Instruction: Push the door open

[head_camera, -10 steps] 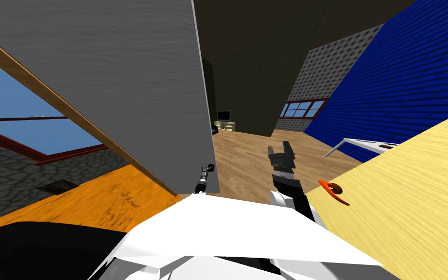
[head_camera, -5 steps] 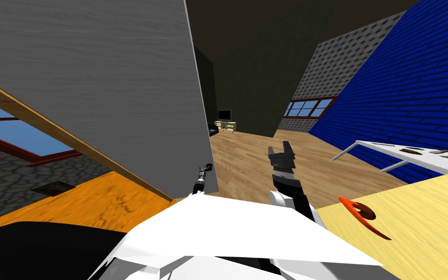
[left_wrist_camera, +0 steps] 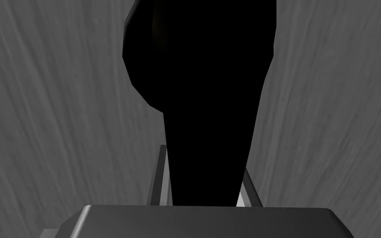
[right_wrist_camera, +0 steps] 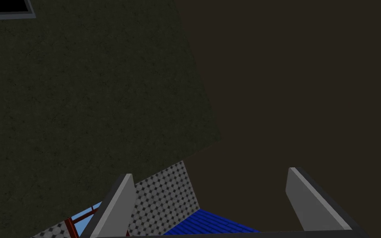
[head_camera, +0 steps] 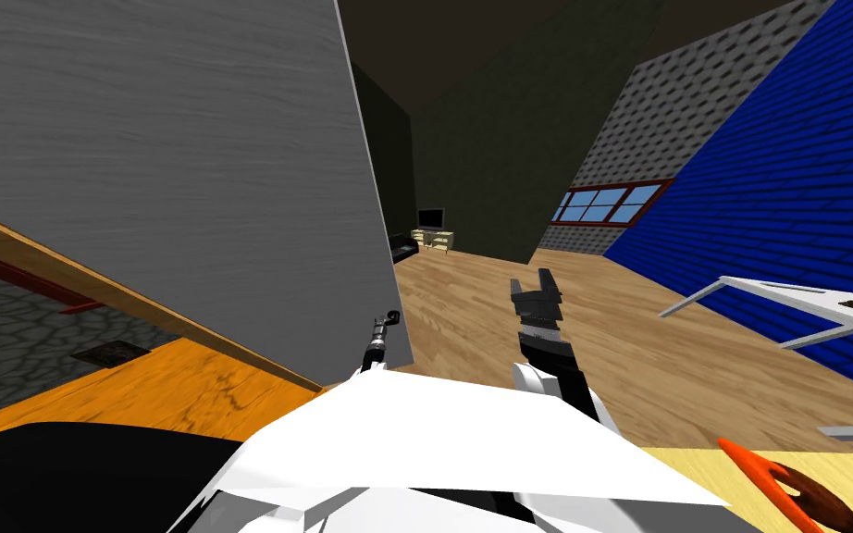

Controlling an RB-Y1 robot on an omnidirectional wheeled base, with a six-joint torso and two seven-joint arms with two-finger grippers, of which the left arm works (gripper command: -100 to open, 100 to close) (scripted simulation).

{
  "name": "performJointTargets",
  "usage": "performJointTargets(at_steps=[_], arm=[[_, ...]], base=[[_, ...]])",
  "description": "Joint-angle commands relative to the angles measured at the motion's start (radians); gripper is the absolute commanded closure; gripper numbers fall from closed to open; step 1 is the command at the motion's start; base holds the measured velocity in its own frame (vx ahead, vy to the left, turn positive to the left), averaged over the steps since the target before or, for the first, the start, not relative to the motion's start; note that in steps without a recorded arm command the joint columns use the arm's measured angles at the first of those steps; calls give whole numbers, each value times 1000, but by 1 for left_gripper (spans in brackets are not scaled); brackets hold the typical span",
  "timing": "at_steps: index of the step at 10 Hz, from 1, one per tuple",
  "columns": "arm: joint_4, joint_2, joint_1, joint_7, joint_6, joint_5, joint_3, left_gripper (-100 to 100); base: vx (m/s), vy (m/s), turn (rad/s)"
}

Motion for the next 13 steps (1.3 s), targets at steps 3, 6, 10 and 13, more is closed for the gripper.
performJointTargets(at_steps=[3,6,10,13], arm=[[0,5,-1,-14,-12,23,49,100],[3,-4,-2,-23,-13,38,80,100],[6,-23,-4,-35,-15,57,119,100],[8,-22,6,-38,-15,65,138,100]], base=[[199,-53,65],[193,-56,73],[179,-62,68],[130,-36,60]])
